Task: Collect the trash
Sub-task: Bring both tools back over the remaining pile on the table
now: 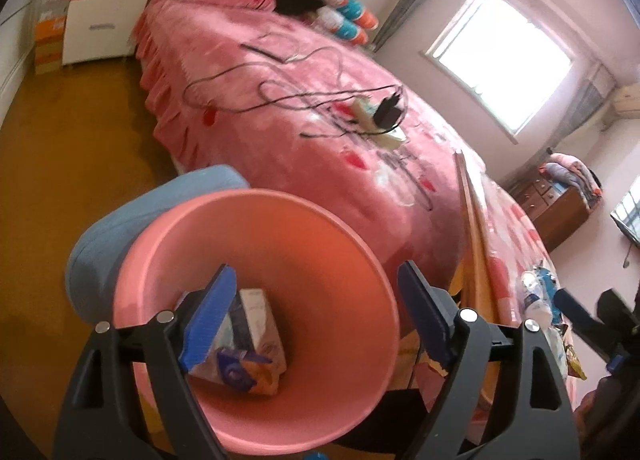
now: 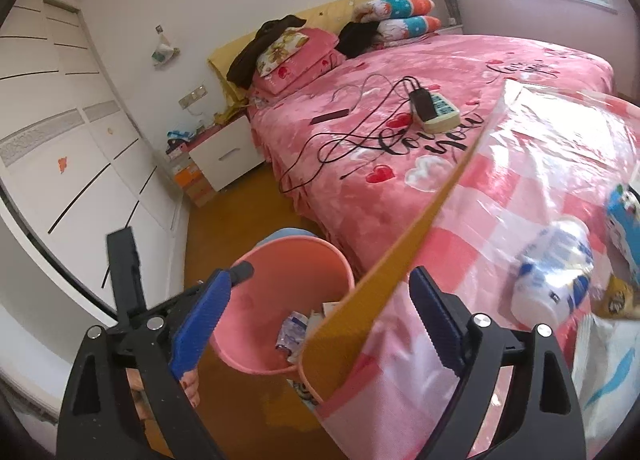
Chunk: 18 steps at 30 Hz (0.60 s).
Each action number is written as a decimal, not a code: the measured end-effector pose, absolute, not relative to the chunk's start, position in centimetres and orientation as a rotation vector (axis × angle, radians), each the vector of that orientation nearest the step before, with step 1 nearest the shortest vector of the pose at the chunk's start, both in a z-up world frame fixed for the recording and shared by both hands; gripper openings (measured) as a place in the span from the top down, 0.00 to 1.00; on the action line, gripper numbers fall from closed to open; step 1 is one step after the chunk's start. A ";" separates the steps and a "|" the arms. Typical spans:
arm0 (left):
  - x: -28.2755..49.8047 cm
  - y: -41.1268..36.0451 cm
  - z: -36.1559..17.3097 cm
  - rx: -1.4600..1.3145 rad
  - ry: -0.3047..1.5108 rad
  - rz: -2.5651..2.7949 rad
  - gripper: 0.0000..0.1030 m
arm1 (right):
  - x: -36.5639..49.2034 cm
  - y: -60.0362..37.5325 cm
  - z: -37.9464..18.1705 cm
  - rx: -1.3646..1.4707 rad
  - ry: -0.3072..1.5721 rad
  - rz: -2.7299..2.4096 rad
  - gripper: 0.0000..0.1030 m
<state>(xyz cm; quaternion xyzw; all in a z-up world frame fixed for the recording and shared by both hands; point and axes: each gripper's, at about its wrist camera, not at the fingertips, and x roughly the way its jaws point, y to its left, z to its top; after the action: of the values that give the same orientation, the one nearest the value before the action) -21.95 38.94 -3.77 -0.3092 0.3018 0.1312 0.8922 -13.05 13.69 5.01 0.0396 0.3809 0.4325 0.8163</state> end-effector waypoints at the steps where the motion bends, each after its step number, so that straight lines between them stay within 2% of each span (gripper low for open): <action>1: -21.9 38.7 -3.6 -0.637 0.614 0.255 0.19 | -13.2 13.2 4.8 0.096 0.804 0.916 0.07; 11: -20.5 35.1 -1.5 -0.525 0.585 0.136 0.19 | -13.6 10.2 4.2 0.125 0.825 0.881 0.05; 18: -19.1 32.4 -0.6 -0.453 0.667 0.124 0.19 | -13.4 7.5 3.9 0.096 0.854 0.749 0.05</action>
<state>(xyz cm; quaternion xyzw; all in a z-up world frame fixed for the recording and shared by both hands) -19.15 32.42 -0.59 -0.2202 0.3241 0.0604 0.9181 -13.38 7.48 3.87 0.0456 0.4041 0.3544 0.8420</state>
